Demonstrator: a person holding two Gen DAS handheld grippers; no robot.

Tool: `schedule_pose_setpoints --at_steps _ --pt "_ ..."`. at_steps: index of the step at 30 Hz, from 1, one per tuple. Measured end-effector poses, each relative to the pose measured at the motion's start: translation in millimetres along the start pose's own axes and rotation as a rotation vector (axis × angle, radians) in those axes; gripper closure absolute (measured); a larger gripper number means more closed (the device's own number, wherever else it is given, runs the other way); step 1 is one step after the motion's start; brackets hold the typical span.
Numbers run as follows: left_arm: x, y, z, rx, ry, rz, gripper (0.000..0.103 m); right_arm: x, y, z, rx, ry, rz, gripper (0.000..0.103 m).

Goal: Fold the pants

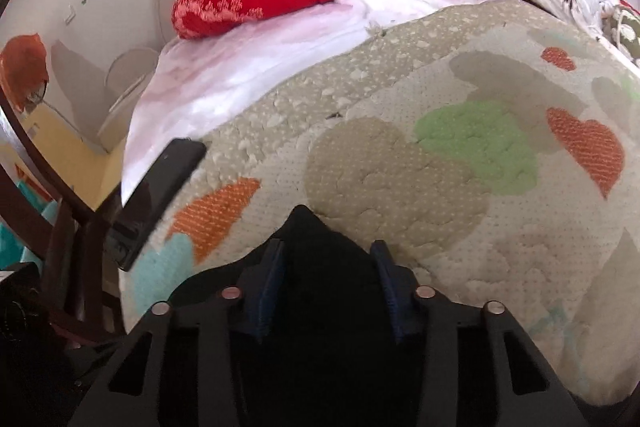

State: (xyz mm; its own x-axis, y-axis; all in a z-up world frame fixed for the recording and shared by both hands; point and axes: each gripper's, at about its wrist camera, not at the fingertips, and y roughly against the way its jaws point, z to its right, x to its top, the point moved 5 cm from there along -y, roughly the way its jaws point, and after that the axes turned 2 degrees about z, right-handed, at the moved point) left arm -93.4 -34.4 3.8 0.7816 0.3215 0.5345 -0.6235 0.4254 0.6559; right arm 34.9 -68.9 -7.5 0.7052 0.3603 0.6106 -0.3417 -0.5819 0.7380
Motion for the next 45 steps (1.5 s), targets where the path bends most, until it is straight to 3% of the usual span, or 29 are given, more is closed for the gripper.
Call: schedule_pose_setpoints --at_steps 1,2,8,12,14,15,18,20,22,23,24,25,26,28,34,41,43,44,45 --pt "0 2 4 0.002 -0.019 -0.006 0.067 2 8 0 0.007 -0.005 0.017 0.072" --pt "2 7 11 0.009 -0.049 0.005 0.075 5 23 1 0.016 -0.015 0.050 0.076" --pt "5 42 84 -0.040 -0.273 0.124 0.078 -3 144 22 0.047 -0.078 0.311 0.082" --pt "-15 46 146 -0.112 -0.452 0.142 0.078 -45 216 58 -0.008 -0.180 0.434 0.082" --pt "-37 33 175 -0.150 -0.536 0.103 0.079 -81 242 82 -0.081 -0.245 0.451 0.084" --pt "-48 25 185 -0.164 -0.565 0.076 0.079 -96 250 94 -0.119 -0.282 0.446 0.091" --pt "-89 -12 209 -0.200 -0.655 -0.038 0.078 -151 265 133 -0.242 -0.427 0.404 0.086" --pt "-113 -36 215 -0.183 -0.707 -0.126 0.077 -182 269 148 -0.294 -0.502 0.369 0.086" --pt "-124 -41 222 -0.153 -0.771 -0.129 0.071 -205 276 155 -0.302 -0.560 0.367 0.077" --pt "-126 -34 226 -0.167 -0.805 -0.112 0.056 -214 281 157 -0.299 -0.579 0.374 0.063" --pt "-125 -28 230 -0.212 -0.811 -0.123 0.049 -222 286 157 -0.296 -0.602 0.385 0.046" --pt "-123 -19 231 -0.255 -0.806 -0.136 0.040 -228 290 155 -0.279 -0.628 0.401 0.040" --pt "-119 -8 232 -0.287 -0.801 -0.130 0.036 -230 292 154 -0.251 -0.641 0.415 0.035" --pt "-110 6 230 -0.301 -0.813 -0.097 0.033 -233 292 145 -0.201 -0.643 0.426 0.035" --pt "-76 -1 204 -0.184 -0.801 -0.050 0.032 -233 267 117 -0.146 -0.618 0.365 0.029" --pt "-50 -36 169 -0.037 -0.686 -0.067 0.032 -230 232 124 -0.147 -0.666 0.328 0.022" --pt "-48 -46 157 -0.023 -0.641 -0.097 0.032 -228 228 122 -0.164 -0.644 0.342 0.029" --pt "-49 -50 151 -0.034 -0.609 -0.121 0.032 -226 225 119 -0.136 -0.630 0.345 0.057" --pt "-51 -51 148 -0.037 -0.586 -0.138 0.032 -224 222 116 -0.102 -0.631 0.345 0.075"
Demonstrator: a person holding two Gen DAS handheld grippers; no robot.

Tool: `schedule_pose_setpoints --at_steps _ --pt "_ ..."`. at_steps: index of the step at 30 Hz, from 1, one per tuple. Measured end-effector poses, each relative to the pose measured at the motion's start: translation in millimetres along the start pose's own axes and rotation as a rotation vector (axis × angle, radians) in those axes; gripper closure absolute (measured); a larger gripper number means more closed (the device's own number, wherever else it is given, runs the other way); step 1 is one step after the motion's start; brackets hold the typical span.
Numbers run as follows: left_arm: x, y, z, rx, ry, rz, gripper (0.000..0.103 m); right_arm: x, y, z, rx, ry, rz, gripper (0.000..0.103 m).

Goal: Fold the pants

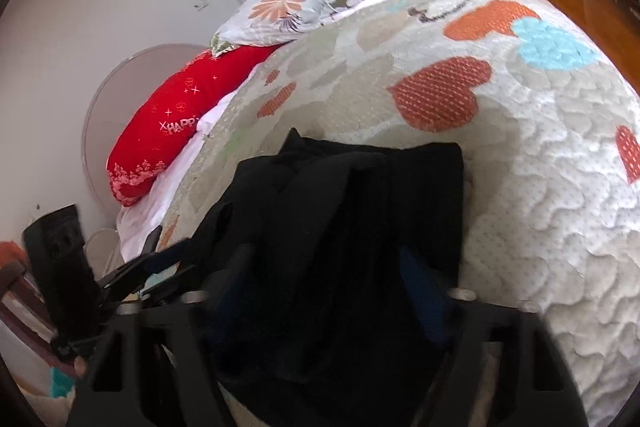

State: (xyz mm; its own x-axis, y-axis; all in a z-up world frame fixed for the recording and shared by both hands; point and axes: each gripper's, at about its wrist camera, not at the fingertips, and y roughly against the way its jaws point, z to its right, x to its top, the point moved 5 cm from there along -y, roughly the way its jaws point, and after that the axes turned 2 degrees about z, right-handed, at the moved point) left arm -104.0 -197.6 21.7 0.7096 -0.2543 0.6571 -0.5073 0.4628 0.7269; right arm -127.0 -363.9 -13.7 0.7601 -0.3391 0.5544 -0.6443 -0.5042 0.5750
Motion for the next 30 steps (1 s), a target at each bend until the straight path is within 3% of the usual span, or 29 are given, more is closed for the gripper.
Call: schedule_pose_setpoints --at_steps 5,9,12,13,15,18,20,23,27,30 --pt "3 12 7 -0.007 0.005 0.017 0.032 6 34 -20 0.003 0.079 0.094 0.093" --pt "12 25 18 -0.036 -0.012 0.059 0.027 5 68 -17 -0.058 0.108 0.132 0.093" --pt "3 16 29 -0.047 -0.034 0.039 0.026 -4 65 11 -0.127 0.054 0.098 0.092" --pt "-1 10 31 -0.042 -0.041 0.023 0.026 -10 56 20 -0.131 0.039 0.065 0.091" --pt "-12 -7 31 -0.031 -0.038 -0.024 0.025 -11 50 26 -0.180 0.034 0.052 0.074" --pt "-13 -6 25 -0.054 0.008 -0.024 0.024 -2 66 29 -0.207 0.013 0.086 0.056" --pt "-9 -1 23 -0.043 0.004 -0.016 0.024 12 81 21 -0.267 0.071 0.138 0.055" --pt "-7 8 23 -0.019 -0.012 0.003 0.024 32 77 -5 -0.198 0.152 0.143 0.055" --pt "-14 9 26 -0.031 0.000 -0.001 0.024 55 28 -40 -0.188 0.317 0.068 0.055" --pt "-18 8 26 -0.029 0.005 -0.008 0.024 64 -21 -55 -0.181 0.402 -0.042 0.055"
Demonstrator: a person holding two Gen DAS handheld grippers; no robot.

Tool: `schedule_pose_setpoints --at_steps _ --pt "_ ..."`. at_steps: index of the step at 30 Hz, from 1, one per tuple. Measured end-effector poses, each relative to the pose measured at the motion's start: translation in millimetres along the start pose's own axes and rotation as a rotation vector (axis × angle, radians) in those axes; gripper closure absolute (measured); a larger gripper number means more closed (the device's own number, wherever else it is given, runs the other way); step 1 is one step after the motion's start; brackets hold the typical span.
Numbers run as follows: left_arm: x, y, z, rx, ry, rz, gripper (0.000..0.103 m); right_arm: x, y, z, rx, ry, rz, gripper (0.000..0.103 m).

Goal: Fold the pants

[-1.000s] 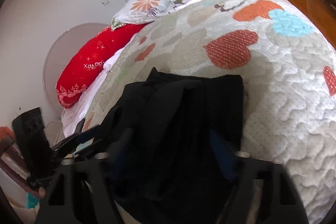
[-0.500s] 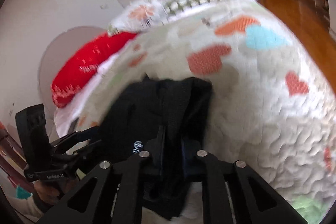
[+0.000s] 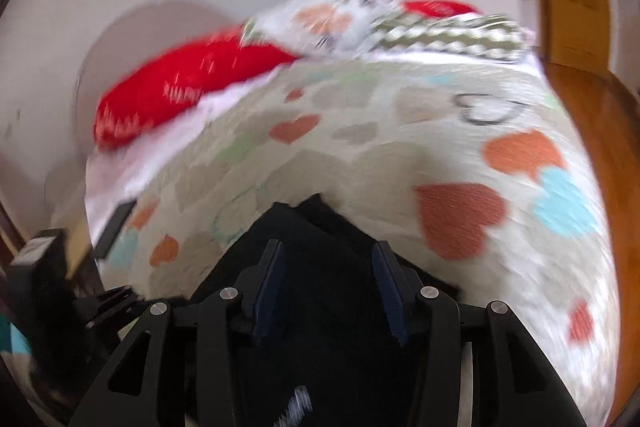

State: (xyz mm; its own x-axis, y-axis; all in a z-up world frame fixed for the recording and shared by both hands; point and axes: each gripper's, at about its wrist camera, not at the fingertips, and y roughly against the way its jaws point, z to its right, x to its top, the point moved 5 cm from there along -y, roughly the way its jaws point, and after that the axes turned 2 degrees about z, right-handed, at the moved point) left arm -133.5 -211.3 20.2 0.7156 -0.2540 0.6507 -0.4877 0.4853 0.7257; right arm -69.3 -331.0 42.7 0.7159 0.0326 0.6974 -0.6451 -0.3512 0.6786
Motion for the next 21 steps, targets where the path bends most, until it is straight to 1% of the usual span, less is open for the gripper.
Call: schedule_pose_setpoints --at_steps 4,5,7,8,9,10,11,13,16,17,19,21 --pt "-2 -2 -2 -0.012 0.011 -0.003 0.024 10 -47 -24 0.036 0.136 -0.119 0.055" --pt "-3 -3 -2 -0.014 0.012 -0.004 0.023 10 -58 -28 0.041 0.164 -0.152 0.053" --pt "-3 -5 -1 -0.019 0.009 -0.004 0.023 7 -71 -27 0.036 0.182 -0.180 0.053" --pt "-4 -6 0 -0.021 0.008 -0.004 0.023 4 -76 -24 0.042 0.177 -0.193 0.055" --pt "-3 -6 0 -0.025 0.007 -0.004 0.023 3 -78 -22 0.052 0.170 -0.202 0.071" --pt "-3 -8 -1 -0.028 0.010 -0.006 0.022 1 -78 -22 0.063 0.169 -0.209 0.084" --pt "-2 -8 -1 -0.032 0.013 -0.008 0.021 1 -77 -23 0.055 0.182 -0.202 0.096" --pt "-1 -9 -2 -0.041 0.017 -0.012 0.021 4 -73 -25 0.035 0.202 -0.179 0.097" --pt "2 -10 -2 -0.040 0.023 -0.009 0.021 13 -77 -19 -0.018 0.182 -0.137 0.099" --pt "2 -12 -2 -0.041 0.024 -0.011 0.020 13 -82 -17 -0.042 0.177 -0.131 0.102" --pt "0 -16 -2 -0.040 0.032 -0.018 0.019 9 -94 -11 -0.057 0.157 -0.148 0.103" --pt "-1 -19 -4 -0.049 0.048 -0.024 0.019 7 -99 -8 -0.051 0.142 -0.159 0.103"
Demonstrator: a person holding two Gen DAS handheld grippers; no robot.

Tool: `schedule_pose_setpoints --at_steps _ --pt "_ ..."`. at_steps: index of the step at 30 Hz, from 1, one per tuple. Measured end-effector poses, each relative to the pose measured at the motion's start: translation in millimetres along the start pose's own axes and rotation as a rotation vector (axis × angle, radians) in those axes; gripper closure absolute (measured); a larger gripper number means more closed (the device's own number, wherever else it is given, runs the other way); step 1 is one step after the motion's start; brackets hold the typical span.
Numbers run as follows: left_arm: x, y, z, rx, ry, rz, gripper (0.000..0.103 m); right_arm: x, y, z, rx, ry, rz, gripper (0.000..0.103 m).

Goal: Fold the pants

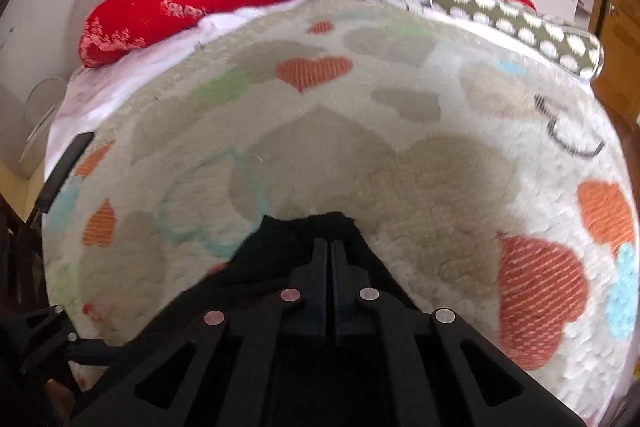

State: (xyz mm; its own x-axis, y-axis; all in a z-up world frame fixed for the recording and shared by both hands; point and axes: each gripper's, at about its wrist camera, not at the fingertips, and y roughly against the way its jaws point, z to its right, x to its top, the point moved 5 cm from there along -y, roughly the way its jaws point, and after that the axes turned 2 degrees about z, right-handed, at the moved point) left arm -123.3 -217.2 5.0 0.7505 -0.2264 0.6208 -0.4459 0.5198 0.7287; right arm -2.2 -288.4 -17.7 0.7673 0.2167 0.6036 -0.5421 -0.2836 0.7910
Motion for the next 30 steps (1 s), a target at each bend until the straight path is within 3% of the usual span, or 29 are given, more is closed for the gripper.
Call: schedule_pose_setpoints --at_steps 4,7,11,14,22,30 --pt "1 0 -2 -0.006 0.021 -0.008 0.017 4 18 14 -0.034 -0.063 0.045 0.099" --pt "1 5 1 0.014 0.004 -0.003 0.017 0 57 21 -0.025 -0.114 0.114 0.096" --pt "6 13 4 0.034 -0.012 0.007 0.017 -16 99 22 -0.042 -0.134 0.175 0.075" --pt "12 20 7 0.044 -0.023 0.030 0.017 -36 119 20 -0.050 -0.135 0.184 0.074" --pt "29 12 1 0.116 -0.065 0.040 0.017 -83 122 22 -0.059 -0.196 0.169 0.073" --pt "45 -22 -16 0.147 -0.051 -0.014 0.017 -84 94 35 -0.111 -0.206 0.148 0.076"
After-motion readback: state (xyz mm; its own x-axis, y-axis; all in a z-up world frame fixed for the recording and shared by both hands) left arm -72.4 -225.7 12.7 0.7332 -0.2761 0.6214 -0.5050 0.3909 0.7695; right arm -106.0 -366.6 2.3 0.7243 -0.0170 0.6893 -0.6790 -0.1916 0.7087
